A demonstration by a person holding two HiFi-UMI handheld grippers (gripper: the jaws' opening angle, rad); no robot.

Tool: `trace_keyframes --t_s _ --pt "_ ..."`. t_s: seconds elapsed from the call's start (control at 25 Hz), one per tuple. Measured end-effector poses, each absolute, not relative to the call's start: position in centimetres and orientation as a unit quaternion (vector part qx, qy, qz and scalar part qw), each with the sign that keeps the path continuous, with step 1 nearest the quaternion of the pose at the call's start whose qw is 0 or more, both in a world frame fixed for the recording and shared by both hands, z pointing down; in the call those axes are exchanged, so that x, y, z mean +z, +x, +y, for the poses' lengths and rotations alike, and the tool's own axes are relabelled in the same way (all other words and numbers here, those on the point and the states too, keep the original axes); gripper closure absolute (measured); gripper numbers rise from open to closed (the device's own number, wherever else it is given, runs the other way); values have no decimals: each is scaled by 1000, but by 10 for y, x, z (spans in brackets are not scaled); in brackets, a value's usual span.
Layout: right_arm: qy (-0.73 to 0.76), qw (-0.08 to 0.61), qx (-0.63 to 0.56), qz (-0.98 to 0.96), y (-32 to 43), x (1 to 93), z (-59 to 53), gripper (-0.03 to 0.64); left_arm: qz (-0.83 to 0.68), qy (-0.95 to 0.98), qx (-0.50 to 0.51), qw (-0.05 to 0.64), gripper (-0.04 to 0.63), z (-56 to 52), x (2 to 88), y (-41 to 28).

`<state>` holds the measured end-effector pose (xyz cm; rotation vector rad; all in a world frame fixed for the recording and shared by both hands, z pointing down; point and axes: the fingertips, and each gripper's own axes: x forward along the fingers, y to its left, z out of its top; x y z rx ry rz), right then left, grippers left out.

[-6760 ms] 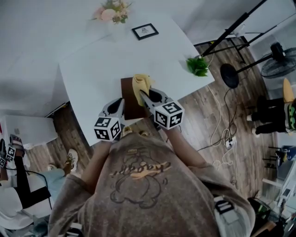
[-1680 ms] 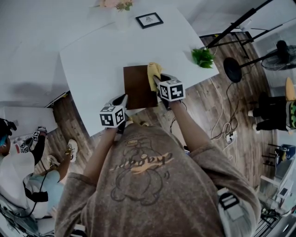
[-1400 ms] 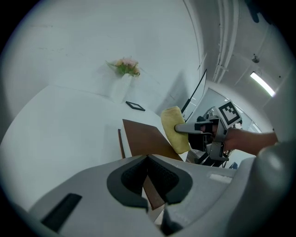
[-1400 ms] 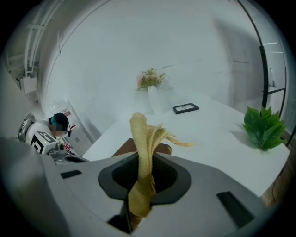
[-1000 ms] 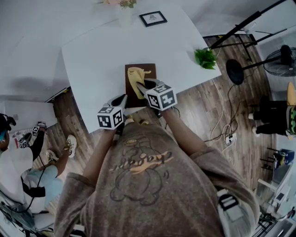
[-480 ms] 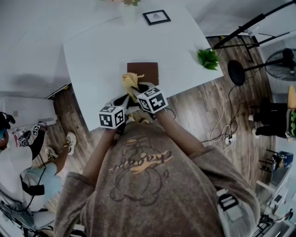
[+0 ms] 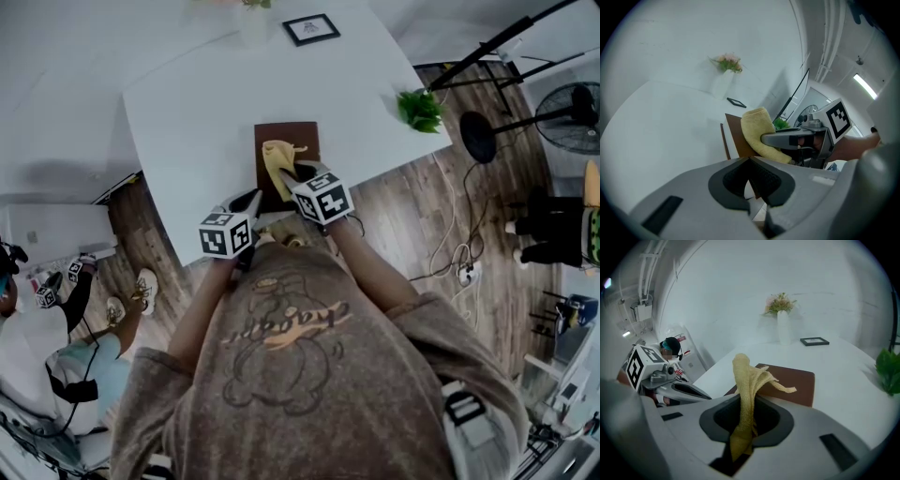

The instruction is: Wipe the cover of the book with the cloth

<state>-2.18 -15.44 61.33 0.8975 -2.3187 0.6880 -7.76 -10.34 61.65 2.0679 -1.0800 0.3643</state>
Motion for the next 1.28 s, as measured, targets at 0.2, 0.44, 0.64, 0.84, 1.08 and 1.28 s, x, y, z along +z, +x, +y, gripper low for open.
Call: trace_keyframes --t_s 0.2,0.44,0.64,0.84,1.08,1.28 --pt "361 273 261 -853 2 613 -158 551 -419 813 143 379 591 -104 616 -78" --pt "397 263 268 -838 35 612 -157 551 -417 815 143 377 591 -102 616 -78" --pt "417 262 272 -827 57 613 -156 551 -417 814 144 377 592 -101 616 -76" --pt "438 264 275 -814 76 609 -153 552 -420 813 145 377 591 -100 615 -76" --pt "388 238 286 -843 48 588 -132 552 -436 807 132 375 591 -97 611 -79" --pt "331 235 286 -868 3 585 -110 552 -451 803 125 370 592 -93 608 -83"
